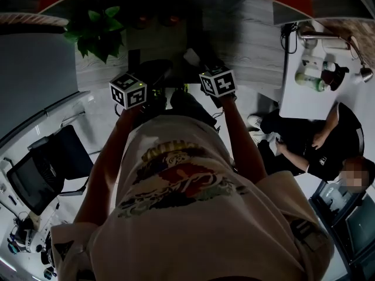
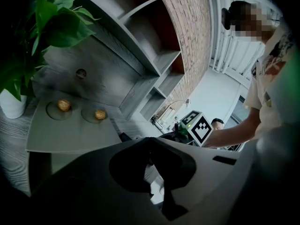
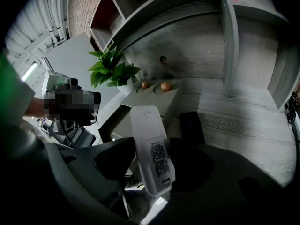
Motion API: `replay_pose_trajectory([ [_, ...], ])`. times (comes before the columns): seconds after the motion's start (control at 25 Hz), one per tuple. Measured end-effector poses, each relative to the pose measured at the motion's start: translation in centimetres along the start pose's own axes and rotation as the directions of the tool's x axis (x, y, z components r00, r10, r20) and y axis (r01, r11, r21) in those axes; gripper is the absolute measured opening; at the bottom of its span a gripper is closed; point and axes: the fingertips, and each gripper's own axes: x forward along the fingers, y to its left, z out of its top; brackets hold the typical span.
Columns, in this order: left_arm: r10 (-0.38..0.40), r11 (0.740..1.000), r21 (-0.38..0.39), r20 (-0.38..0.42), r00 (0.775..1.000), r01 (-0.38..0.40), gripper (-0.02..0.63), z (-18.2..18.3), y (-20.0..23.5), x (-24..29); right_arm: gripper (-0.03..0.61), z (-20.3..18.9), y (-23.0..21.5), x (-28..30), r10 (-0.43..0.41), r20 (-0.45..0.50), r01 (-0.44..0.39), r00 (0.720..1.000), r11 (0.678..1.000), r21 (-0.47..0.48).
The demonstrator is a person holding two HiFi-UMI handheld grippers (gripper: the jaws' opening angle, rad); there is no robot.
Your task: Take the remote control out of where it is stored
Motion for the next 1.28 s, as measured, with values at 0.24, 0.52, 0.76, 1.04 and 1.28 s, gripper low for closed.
replay_pose_trajectory([
  [0.24, 0.038, 0.999, -0.016, -0.013, 0.999, -0.038, 0.005, -0.7, -0.1, 0.8, 0.245, -0.4, -2.6, 0.6, -0.016, 0.008, 0.015, 1.0, 0.999, 0.039],
  [0.52, 0.079, 0.996, -0.049, -0.006, 0.997, -0.079, 0.005, -1.8, 0.1, 1.0, 0.245, -0.2, -7.8, 0.4, -0.089, 0.01, 0.088, 0.996, 0.995, 0.053],
  [0.76, 0.1, 0.993, -0.063, 0.0, 0.995, -0.1, 0.005, -2.2, 0.3, 1.2, 0.245, -0.2, -10.7, 0.3, -0.119, 0.001, 0.118, 0.993, 0.992, 0.053],
  [1.04, 0.101, 0.993, -0.064, 0.01, 0.995, -0.1, 0.005, -1.7, 0.5, 2.3, 0.246, -1.1, -12.0, 0.4, -0.12, -0.003, 0.12, 0.993, 0.99, 0.078],
  [1.28, 0.082, 0.995, -0.057, 0.007, 0.997, -0.082, 0.005, -1.2, 0.2, 3.7, 0.246, -1.6, -13.0, 0.8, -0.118, -0.007, 0.118, 0.993, 0.988, 0.099],
])
